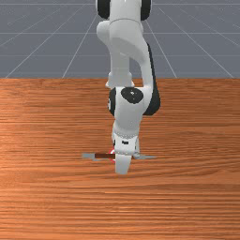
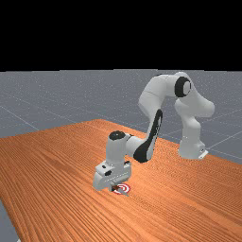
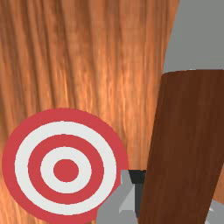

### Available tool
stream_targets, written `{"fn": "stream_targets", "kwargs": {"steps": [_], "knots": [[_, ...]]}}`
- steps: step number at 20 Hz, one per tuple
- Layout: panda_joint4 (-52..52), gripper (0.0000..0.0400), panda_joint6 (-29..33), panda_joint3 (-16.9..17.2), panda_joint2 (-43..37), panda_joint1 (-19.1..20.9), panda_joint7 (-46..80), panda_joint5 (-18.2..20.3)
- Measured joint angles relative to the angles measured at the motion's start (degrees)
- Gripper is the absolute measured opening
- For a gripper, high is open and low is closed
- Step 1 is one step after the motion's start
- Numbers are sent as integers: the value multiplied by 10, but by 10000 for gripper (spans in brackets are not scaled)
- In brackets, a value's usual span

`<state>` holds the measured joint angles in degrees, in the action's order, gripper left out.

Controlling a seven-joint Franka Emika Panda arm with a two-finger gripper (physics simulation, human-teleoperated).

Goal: Pick up the pen and put it to the marker

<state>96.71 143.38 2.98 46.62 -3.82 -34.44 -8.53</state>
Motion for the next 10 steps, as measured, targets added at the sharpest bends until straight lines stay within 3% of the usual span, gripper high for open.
{"fn": "stream_targets", "kwargs": {"steps": [2,10], "knots": [[17,0,41,-26,-2,23,-27,22],[87,0,47,-25,-38,21,-19,23]]}}
